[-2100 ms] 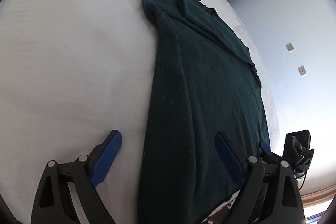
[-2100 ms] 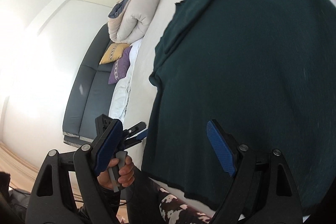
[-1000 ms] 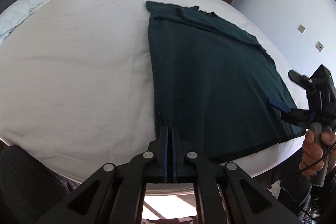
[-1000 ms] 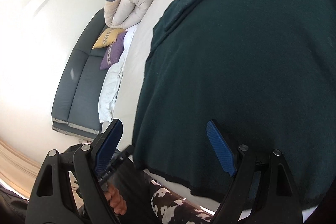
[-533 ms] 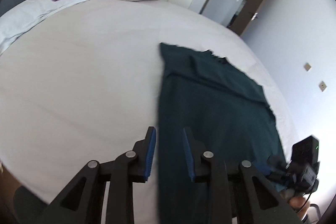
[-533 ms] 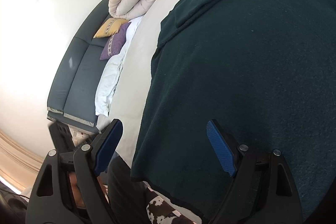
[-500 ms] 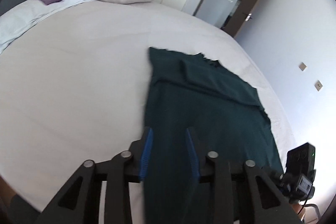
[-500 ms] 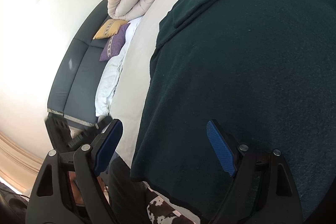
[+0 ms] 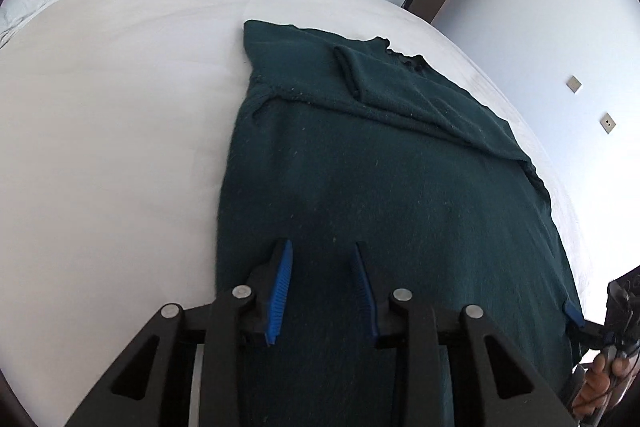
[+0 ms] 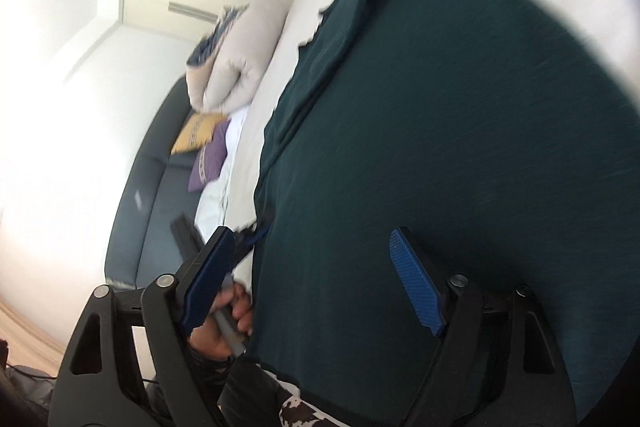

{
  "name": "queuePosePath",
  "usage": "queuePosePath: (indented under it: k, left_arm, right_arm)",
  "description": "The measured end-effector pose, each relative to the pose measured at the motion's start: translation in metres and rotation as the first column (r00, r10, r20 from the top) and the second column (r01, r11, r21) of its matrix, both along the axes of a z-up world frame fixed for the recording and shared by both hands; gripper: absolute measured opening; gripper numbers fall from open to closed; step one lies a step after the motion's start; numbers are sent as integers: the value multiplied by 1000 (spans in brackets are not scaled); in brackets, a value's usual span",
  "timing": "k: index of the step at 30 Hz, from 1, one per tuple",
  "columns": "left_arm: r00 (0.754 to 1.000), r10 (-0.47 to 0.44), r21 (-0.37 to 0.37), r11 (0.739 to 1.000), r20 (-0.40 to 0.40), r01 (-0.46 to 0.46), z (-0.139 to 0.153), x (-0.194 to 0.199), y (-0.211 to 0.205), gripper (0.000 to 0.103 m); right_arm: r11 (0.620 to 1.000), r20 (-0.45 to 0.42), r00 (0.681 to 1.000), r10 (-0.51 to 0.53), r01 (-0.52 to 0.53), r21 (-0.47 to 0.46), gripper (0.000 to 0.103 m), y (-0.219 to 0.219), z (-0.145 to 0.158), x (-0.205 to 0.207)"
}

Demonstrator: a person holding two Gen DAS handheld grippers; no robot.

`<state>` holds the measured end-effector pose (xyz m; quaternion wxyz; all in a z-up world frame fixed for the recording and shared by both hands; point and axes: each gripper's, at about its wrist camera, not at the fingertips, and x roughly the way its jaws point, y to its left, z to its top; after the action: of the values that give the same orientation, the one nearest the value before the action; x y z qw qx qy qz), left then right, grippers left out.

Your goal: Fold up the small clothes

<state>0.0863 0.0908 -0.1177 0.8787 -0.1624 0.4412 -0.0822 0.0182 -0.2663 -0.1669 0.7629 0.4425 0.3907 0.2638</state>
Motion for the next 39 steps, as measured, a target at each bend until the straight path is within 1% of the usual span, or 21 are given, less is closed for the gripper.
queuePosePath:
  k: [3,7,9,10,11,12,14,16,17,19,20,22,24,26,30,31,33,34,35,37,39]
  left_arm:
    - [1000,0,38,999,14,-1,3,-26,3,34]
    - [1000,1,75,997,26,-3,7,-60,5,35]
    - [1000,19,91,996,19,-20,11,-74,4,44]
    - [999,34,95,995,1,-34,11,-78,6,57]
    - [999,45,75,996,-17,-43,13,-85,8,58]
    - [999,45,32,998,-15,-45,19,-91,9,58]
    - [998,13,-29,1000,57,-11,34,-102,5,65]
    - [993,-36,26,999,112,34,45,-107,-8,76]
    - [993,-55,60,997,103,49,43,-106,-12,79]
    - [999,-42,112,993,10,41,27,-101,-11,78]
    - [999,-5,89,996,-51,9,14,-101,0,73]
    - [997,48,-6,999,-62,-48,7,-112,22,59]
    - [996,64,-29,997,-69,-66,9,-120,36,59]
    - [994,81,8,997,-77,-80,12,-128,46,59]
    - [989,116,63,992,-90,-110,15,-139,52,59]
    - [988,126,53,991,-92,-122,17,-140,53,59]
    - [990,105,-28,994,-98,-108,22,-142,49,60]
    - [992,79,-82,993,-95,-87,23,-146,47,65]
    - [994,53,-137,988,-96,-66,24,-147,45,77]
    - [994,31,-190,981,-103,-50,22,-150,38,97]
    - [992,32,-208,976,-124,-58,17,-151,34,99]
  right_arm:
    - [993,-20,992,-122,122,0,70,-46,-1,-12]
    - [936,-60,949,-308,291,-199,70,-91,9,-28]
    - [880,-83,909,-409,369,-299,71,-108,17,-37]
    - [864,-86,896,-436,390,-318,71,-113,20,-40]
    - [858,-81,889,-451,406,-317,72,-116,25,-43]
    - [863,-72,891,-447,409,-295,73,-116,29,-45]
    - [898,-44,919,-391,371,-238,73,-106,38,-44]
    - [941,-11,961,-275,267,-208,73,-76,46,-34]
    - [955,-2,976,-218,213,-207,72,-59,48,-27]
    - [972,9,993,-114,113,-206,72,-22,48,-17]
    - [976,1,998,-67,66,-207,72,-6,45,-14]
    - [974,-65,998,18,-32,-225,73,19,27,-5]
    - [964,-144,990,-8,-31,-264,66,22,2,-1]
    - [978,-118,992,-39,14,-207,66,8,0,-7]
    - [945,-128,970,-205,162,-286,67,-25,11,-21]
    - [930,-131,960,-248,198,-309,67,-34,10,-28]
    - [915,-118,948,-296,246,-321,68,-41,16,-35]
    - [912,-109,946,-305,257,-321,68,-44,19,-39]
    - [905,-104,943,-316,267,-330,68,-46,23,-42]
    - [898,-98,937,-334,285,-336,68,-50,26,-46]
    - [903,-100,934,-344,299,-310,68,-58,27,-50]
